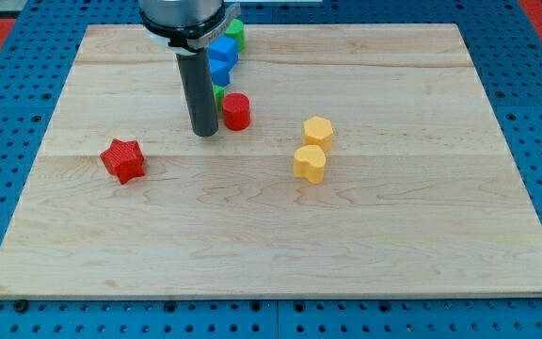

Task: Push the red circle to the top of the yellow hexagon

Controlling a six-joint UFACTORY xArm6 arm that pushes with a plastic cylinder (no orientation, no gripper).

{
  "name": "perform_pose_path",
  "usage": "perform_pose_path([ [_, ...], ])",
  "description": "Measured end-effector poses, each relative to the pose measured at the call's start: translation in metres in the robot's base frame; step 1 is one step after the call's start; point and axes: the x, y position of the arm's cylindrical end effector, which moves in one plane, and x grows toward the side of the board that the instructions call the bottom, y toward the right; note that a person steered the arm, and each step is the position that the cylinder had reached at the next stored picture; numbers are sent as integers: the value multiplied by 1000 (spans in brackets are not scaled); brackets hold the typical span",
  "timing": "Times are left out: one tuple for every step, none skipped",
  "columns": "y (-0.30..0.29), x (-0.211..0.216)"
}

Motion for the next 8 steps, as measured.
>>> perform_pose_path([
  [-7,-4],
  [-5,-30],
  [29,-35],
  [43,-35],
  [41,-35],
  [41,-23],
  [52,-17],
  [69,-40],
])
